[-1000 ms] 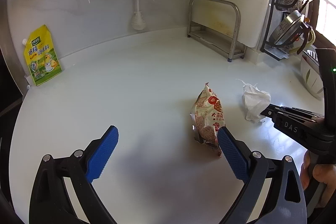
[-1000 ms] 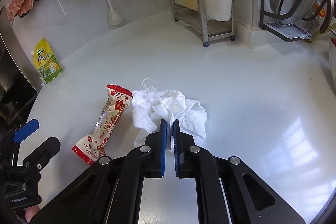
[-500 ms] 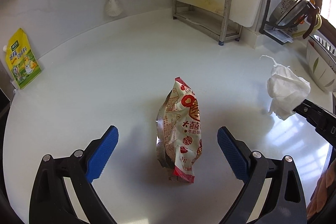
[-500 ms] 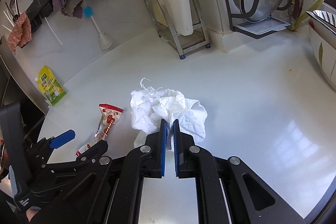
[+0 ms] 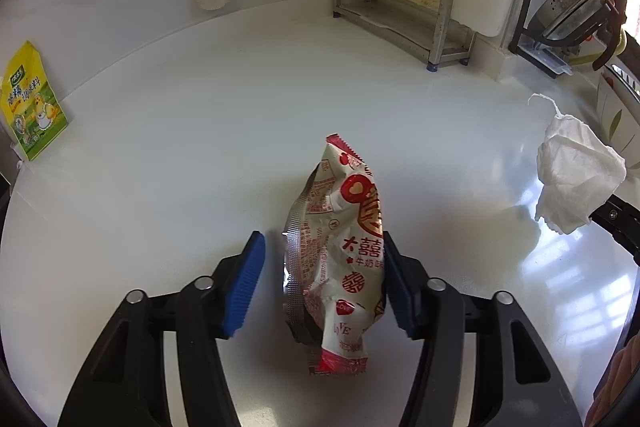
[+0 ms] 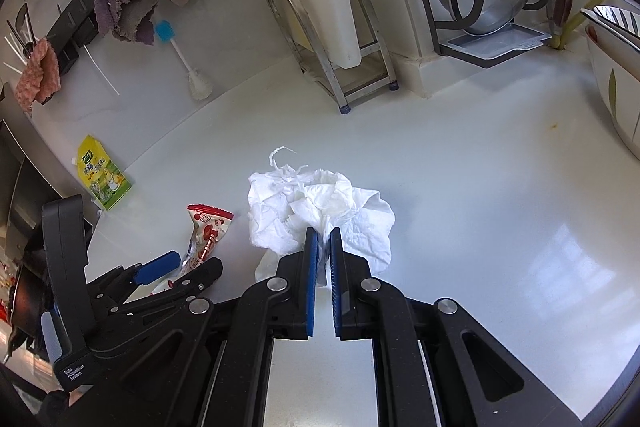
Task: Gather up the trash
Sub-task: 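Grasp the white tissue with the right tool while the left tool grasps the red-and-white snack wrapper, then carry the wrapper and tissue over the basket and open both tools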
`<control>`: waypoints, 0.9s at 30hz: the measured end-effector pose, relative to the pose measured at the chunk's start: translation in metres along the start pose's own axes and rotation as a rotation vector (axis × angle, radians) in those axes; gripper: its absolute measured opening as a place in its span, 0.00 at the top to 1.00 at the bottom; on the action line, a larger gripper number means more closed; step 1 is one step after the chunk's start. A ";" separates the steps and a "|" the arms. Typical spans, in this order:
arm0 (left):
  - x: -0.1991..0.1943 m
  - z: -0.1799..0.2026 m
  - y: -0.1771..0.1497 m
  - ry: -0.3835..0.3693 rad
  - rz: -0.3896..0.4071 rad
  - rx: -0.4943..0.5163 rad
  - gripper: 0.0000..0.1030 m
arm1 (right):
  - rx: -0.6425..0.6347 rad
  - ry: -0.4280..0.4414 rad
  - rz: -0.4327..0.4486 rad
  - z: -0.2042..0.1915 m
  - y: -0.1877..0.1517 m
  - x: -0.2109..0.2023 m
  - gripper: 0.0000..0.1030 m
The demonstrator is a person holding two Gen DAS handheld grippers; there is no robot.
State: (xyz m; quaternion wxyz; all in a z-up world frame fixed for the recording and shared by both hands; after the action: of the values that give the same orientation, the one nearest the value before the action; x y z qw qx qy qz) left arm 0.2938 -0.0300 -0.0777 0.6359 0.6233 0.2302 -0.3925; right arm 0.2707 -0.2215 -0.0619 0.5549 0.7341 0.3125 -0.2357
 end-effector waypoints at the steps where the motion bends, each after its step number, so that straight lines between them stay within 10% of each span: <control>1: -0.001 0.000 -0.001 -0.007 0.004 0.002 0.58 | -0.003 0.000 0.000 -0.001 0.000 0.000 0.94; 15: -0.082 0.006 -0.045 0.024 0.120 0.092 0.72 | -0.042 0.014 0.043 -0.019 -0.031 -0.044 0.94; 27: -0.178 0.028 -0.136 0.001 0.192 0.146 0.72 | -0.032 -0.014 0.072 -0.030 -0.150 -0.150 0.94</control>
State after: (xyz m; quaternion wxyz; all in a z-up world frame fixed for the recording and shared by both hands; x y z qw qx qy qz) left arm 0.0768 -0.0077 -0.0183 0.6232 0.6875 0.1407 -0.3453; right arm 0.0585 -0.1939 -0.0496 0.5768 0.7342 0.2859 -0.2158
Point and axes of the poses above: each gripper's, at about its wrist camera, not at the fingertips, and x roughly the way its jaws point, z to its right, y to its top, the point moved 1 cm from there along x, roughly the way its jaws point, and after that the axes turned 10 degrees about -y, right-handed, at the moved point
